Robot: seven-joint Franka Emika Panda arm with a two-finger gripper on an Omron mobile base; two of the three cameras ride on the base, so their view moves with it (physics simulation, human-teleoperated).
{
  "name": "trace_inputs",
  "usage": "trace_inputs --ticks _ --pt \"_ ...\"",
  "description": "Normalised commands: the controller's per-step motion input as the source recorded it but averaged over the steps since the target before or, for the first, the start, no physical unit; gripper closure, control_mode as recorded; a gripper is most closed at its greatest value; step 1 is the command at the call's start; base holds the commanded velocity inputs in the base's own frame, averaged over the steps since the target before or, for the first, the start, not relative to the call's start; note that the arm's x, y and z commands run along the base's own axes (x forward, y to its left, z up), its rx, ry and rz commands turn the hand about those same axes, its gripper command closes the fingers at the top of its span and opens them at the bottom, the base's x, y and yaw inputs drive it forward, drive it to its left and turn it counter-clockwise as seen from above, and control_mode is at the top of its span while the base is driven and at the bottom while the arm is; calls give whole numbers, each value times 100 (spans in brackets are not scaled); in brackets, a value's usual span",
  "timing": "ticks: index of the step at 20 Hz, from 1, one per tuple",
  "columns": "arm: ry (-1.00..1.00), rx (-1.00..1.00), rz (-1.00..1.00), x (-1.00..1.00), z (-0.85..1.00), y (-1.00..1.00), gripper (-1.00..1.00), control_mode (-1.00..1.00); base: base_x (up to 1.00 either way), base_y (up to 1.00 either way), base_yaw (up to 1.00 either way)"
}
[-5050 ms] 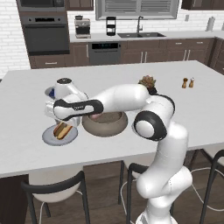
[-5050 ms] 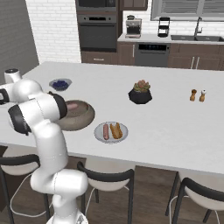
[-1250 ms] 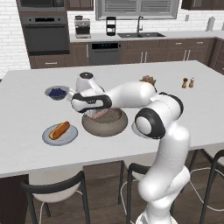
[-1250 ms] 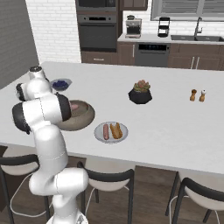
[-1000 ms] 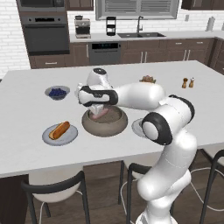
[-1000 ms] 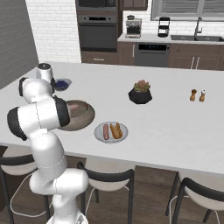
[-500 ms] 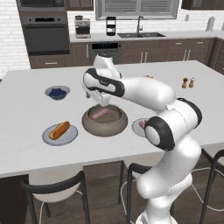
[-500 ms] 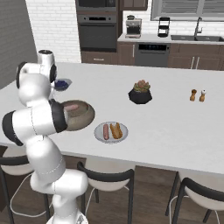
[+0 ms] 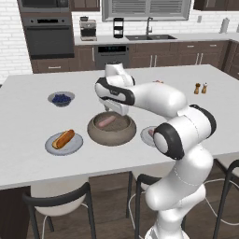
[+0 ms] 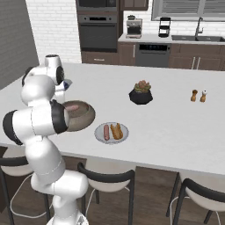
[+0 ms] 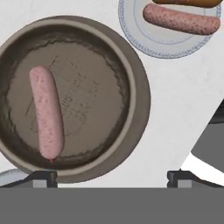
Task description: Place one bun and one sausage from the bowl on each plate.
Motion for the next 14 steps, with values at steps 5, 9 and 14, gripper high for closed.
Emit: trace_inputs --ticks 5,9,14 --pt "4 0 2 30 -31 -1 -100 -100 0 0 0" --pt "3 0 13 48 -56 0 -100 -100 0 0 0" --pt "1 0 6 23 -19 0 -100 -100 0 0 0"
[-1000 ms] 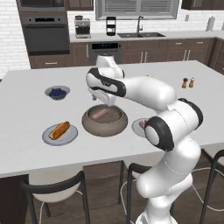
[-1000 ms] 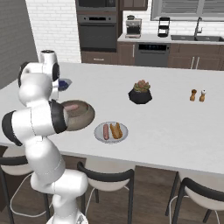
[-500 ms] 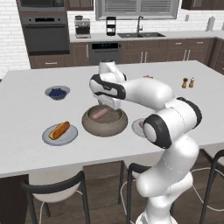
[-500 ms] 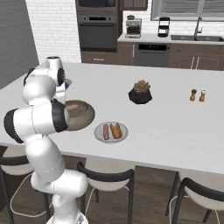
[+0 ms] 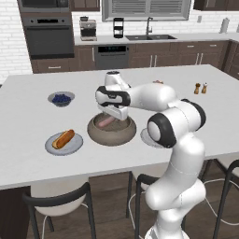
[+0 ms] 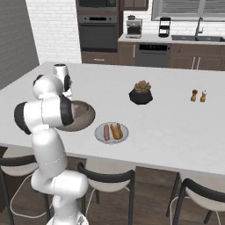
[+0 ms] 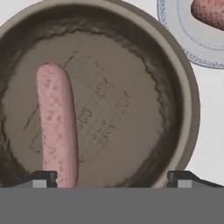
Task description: Place one bun and one sausage from the bowl on each plate.
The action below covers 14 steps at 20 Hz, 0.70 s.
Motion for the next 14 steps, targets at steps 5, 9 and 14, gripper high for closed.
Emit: trace_inputs --ticks 5,9,14 --pt "0 0 1 9 -10 0 -100 -100 0 0 0" --pt "0 0 0 31 -23 7 -100 -100 0 0 0" --pt "0 0 0 30 -20 11 -100 -100 0 0 0"
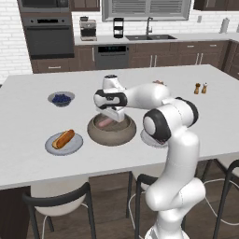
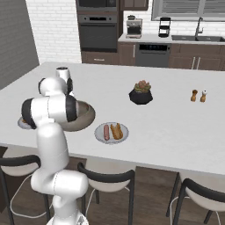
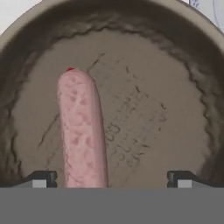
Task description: Place one bun and one sausage from the bowl on each plate.
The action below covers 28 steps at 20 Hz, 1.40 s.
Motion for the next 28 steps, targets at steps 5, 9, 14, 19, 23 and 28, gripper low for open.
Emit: trace_inputs --ticks 5,9,14,19,23,28 --pt "0 0 0 16 -18 10 -100 -100 0 0 0" --pt "-1 0 0 0 -19 0 -100 -100 0 0 0" --pt "0 0 0 0 -12 -10 -100 -100 0 0 0" --pt "0 0 0 0 -14 0 -100 -100 0 0 0" --pt "0 0 0 0 -21 0 -100 -100 0 0 0" --pt "0 0 0 5 -5 0 100 -100 0 0 0"
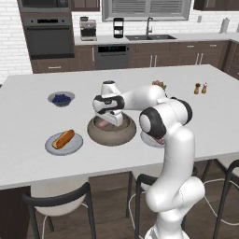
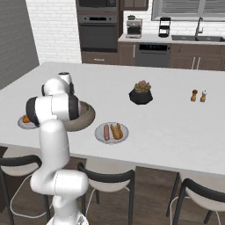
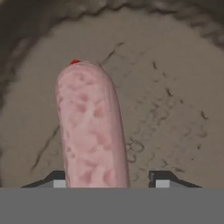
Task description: Place one bun and one sausage from the bowl on each plate.
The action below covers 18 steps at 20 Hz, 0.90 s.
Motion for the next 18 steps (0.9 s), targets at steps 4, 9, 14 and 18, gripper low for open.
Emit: trace_inputs --ticks 4,9,14,18 --pt "-5 0 0 0 0 0 100 -100 0 0 0" --pt "-14 0 0 -2 1 0 100 -100 0 0 0" --pt "-10 0 3 -42 56 0 100 -100 0 0 0" --pt "1 6 9 -68 76 0 100 -100 0 0 0"
